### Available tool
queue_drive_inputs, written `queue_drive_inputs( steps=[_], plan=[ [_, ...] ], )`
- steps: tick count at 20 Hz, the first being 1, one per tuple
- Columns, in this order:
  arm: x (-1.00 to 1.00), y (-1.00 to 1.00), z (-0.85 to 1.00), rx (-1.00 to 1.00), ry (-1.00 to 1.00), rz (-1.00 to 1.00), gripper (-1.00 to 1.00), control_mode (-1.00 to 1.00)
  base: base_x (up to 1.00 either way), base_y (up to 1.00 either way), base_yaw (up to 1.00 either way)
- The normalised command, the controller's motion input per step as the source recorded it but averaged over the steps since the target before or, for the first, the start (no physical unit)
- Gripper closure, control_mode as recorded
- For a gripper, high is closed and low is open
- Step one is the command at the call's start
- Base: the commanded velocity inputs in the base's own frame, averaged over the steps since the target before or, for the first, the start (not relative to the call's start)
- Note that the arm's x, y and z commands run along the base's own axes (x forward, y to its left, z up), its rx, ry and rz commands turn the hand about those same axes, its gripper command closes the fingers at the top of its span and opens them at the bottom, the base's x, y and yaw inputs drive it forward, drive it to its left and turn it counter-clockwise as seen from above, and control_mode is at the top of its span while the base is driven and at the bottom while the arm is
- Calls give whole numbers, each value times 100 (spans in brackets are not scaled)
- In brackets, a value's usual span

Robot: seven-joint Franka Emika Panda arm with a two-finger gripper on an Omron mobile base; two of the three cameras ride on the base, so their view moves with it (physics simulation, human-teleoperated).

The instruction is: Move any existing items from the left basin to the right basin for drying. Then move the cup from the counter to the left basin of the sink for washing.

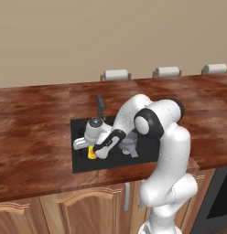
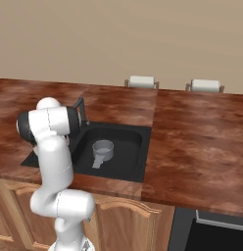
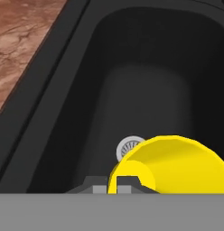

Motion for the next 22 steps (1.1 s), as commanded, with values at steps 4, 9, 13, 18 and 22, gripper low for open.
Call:
queue_drive_inputs(
  steps=[4, 9, 13, 18, 22],
  plan=[
    [0, 0, -16, 0, 0, 0, 100, -100, 0, 0, 0],
    [0, 0, -6, 0, 0, 0, 100, -100, 0, 0, 0],
    [2, 3, 0, -5, -1, 0, 100, -100, 0, 0, 0],
    [7, 1, 0, -5, -1, 0, 100, -100, 0, 0, 0],
    [8, 0, 0, -3, 0, 0, 100, -100, 0, 0, 0]
  ],
)
